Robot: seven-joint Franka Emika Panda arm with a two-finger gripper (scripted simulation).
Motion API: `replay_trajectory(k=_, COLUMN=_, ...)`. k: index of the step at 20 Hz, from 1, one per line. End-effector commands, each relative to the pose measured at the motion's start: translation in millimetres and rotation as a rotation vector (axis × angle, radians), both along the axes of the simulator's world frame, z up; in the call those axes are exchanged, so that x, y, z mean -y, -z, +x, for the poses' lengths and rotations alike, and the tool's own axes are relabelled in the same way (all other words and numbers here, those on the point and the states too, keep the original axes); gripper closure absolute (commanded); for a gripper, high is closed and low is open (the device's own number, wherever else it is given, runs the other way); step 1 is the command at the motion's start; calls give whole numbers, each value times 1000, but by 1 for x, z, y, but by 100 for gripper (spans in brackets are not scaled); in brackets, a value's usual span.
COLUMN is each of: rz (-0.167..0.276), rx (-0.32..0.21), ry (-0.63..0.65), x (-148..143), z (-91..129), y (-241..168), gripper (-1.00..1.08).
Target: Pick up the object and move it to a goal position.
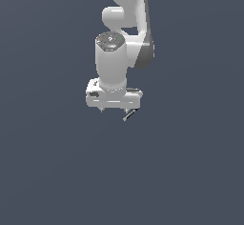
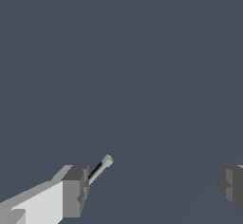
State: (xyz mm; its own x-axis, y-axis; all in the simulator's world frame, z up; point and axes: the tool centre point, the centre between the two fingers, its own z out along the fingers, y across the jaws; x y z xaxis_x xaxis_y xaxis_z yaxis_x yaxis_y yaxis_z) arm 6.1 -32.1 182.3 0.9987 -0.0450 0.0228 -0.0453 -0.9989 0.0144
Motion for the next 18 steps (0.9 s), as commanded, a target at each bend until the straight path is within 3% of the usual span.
replay_trajectory(k=1, rz=0, rx=0, ry=0, x=0, z=0, y=0, gripper=-92)
replay_trajectory(k=10, rz=-9, rx=-26, ry=44, x=38, z=-11, y=10, gripper=-92)
replay_trajectory(k=18, rz=-8, rx=-26, ry=51, x=37, z=-11, y=11, gripper=-92)
